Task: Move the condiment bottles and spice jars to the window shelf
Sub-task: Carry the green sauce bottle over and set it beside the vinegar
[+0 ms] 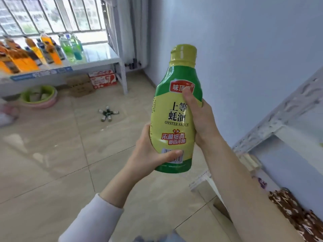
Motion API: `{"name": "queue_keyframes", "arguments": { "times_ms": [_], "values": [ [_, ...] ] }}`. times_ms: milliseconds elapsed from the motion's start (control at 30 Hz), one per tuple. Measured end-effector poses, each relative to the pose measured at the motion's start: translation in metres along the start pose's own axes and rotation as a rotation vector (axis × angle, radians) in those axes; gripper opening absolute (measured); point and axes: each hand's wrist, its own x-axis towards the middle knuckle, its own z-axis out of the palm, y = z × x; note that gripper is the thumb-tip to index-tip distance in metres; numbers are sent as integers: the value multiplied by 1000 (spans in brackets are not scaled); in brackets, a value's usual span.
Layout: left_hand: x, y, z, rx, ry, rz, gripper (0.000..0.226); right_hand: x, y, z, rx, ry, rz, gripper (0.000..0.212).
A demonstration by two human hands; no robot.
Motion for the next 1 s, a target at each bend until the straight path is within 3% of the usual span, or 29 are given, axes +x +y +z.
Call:
{"name": "queue_keyframes", "arguments": {
  "times_ms": [400,1000],
  "values": [
    [138,-46,-148,35,273,-103,80,202,40,145,-20,-247,99,63],
    [416,-57,-338,113,437,-138,84,517,21,310,12,-368,134,71]
  ]
}}
